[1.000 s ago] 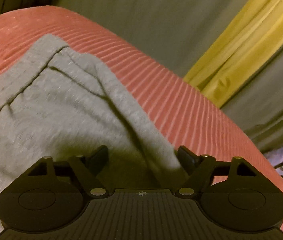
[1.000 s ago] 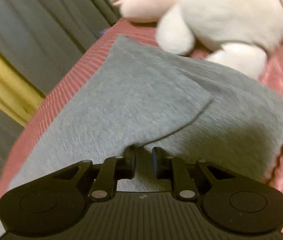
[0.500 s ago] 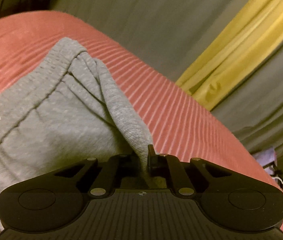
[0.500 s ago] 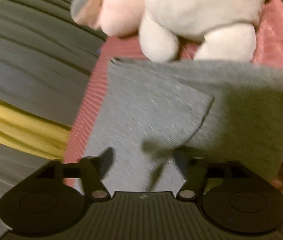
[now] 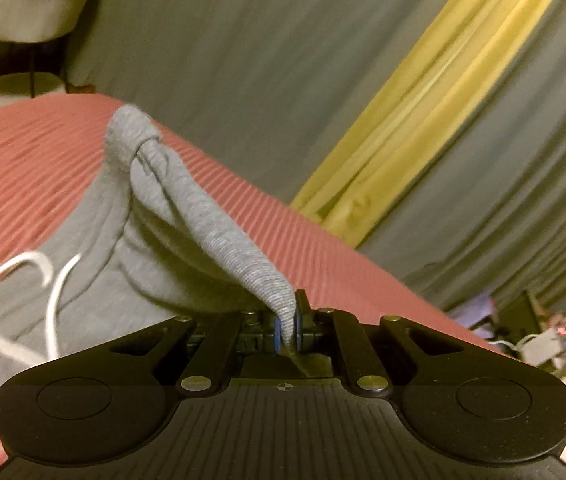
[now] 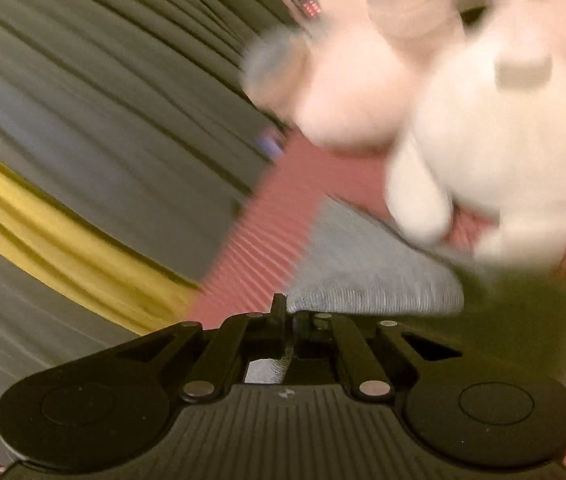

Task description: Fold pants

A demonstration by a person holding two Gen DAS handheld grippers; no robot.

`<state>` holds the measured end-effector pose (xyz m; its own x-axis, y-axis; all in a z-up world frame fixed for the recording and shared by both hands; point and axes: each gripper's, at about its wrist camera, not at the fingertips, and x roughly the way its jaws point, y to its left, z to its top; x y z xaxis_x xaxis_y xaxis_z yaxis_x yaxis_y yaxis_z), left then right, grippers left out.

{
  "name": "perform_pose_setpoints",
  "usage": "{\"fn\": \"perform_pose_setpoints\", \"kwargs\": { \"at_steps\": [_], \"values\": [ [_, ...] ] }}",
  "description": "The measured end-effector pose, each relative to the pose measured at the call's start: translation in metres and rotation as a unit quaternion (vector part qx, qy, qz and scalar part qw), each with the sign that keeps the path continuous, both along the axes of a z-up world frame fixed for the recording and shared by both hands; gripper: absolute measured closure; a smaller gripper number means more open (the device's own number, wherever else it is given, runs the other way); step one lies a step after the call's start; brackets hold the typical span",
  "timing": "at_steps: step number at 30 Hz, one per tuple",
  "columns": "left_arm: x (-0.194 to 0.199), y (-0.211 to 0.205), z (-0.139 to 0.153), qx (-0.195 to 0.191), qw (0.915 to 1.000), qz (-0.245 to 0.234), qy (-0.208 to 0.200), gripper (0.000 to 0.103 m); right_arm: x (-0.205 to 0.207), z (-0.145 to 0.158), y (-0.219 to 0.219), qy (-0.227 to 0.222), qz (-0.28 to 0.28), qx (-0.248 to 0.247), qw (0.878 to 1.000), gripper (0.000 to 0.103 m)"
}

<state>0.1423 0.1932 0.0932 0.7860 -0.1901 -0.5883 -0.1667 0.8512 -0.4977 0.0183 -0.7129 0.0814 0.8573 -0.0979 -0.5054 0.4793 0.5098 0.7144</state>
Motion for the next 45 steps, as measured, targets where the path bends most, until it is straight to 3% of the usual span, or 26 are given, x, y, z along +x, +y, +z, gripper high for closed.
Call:
{"fn": "perform_pose_setpoints", "kwargs": {
  "at_steps": [2,4,7,10,12,14,16,19,20,22,25,29,33,35,37,39,40,42,45],
  "values": [
    [-0.038,0.006,-0.008,-0.021,0.9998,-0.001,0.002,0.094,-0.028,0.02,-0.004,-0.025,0.0,-0.021,0.999,0.1],
    [-0.058,0.011,-0.031,-0.024,0.999,-0.003,0.038,0.093,-0.048,0.022,-0.005,-0.017,0.004,-0.037,0.999,0.1],
    [-0.071,0.025,-0.081,-0.037,0.9898,0.012,0.137,0.091,-0.063,-0.011,-0.003,0.052,0.015,-0.036,0.998,0.1],
    [-0.066,0.042,-0.115,-0.067,0.9787,0.041,0.19,0.087,-0.062,-0.056,0.003,0.152,0.024,-0.018,0.988,0.099],
    [-0.063,0.048,-0.118,-0.09,0.9758,0.056,0.191,0.083,-0.056,-0.069,0.013,0.193,0.02,-0.048,0.98,0.095],
    [-0.058,0.05,-0.112,-0.08,0.976,0.075,0.188,0.079,-0.053,-0.071,0.022,0.197,0.03,-0.06,0.978,0.094],
    [-0.054,0.054,-0.106,-0.063,0.9768,0.091,0.183,0.071,-0.049,-0.068,0.024,0.191,0.035,-0.059,0.979,0.08],
    [-0.059,0.06,-0.096,-0.058,0.9741,0.135,0.172,0.059,-0.035,-0.071,0.019,0.193,0.04,-0.051,0.979,0.077],
    [-0.059,0.065,-0.097,-0.054,0.9722,0.152,0.17,0.059,-0.034,-0.072,0.019,0.194,0.042,-0.053,0.979,0.077],
    [-0.06,0.069,-0.097,-0.044,0.9708,0.169,0.164,0.071,-0.023,-0.079,0.019,0.191,0.043,-0.054,0.979,0.081],
    [-0.064,0.071,-0.091,-0.026,0.974,0.155,0.163,0.088,-0.021,-0.083,0.012,0.195,0.036,-0.053,0.979,0.089],
    [-0.079,0.064,-0.077,0.022,0.9802,0.141,0.137,0.091,-0.031,-0.081,0.008,0.189,0.035,-0.044,0.98,0.089],
    [-0.084,0.046,-0.085,0.101,0.9708,0.139,0.167,0.09,-0.03,-0.083,0.008,0.19,0.034,-0.044,0.98,0.09],
    [-0.083,0.046,-0.087,0.102,0.9651,0.155,0.185,0.074,-0.03,-0.084,0.007,0.188,0.033,-0.041,0.981,0.089],
    [-0.086,0.048,-0.078,0.104,0.9553,0.199,0.192,0.043,-0.03,-0.083,0.005,0.188,0.035,-0.037,0.981,0.088],
    [-0.09,0.045,-0.061,0.122,0.946,0.234,0.189,0.039,-0.032,-0.079,0.007,0.196,0.033,-0.047,0.979,0.085],
    [-0.094,0.041,-0.05,0.134,0.9444,0.24,0.18,0.034,-0.035,-0.074,0.013,0.201,0.024,-0.059,0.978,0.078],
    [-0.1,0.027,-0.031,0.156,0.9451,0.244,0.153,0.022,-0.044,-0.063,0.02,0.2,0.002,-0.089,0.976,0.061],
    [-0.1,-0.005,-0.012,0.168,0.9606,0.194,0.106,0.01,-0.059,-0.047,0.026,0.158,-0.025,-0.092,0.983,0.059]
  ]
}}
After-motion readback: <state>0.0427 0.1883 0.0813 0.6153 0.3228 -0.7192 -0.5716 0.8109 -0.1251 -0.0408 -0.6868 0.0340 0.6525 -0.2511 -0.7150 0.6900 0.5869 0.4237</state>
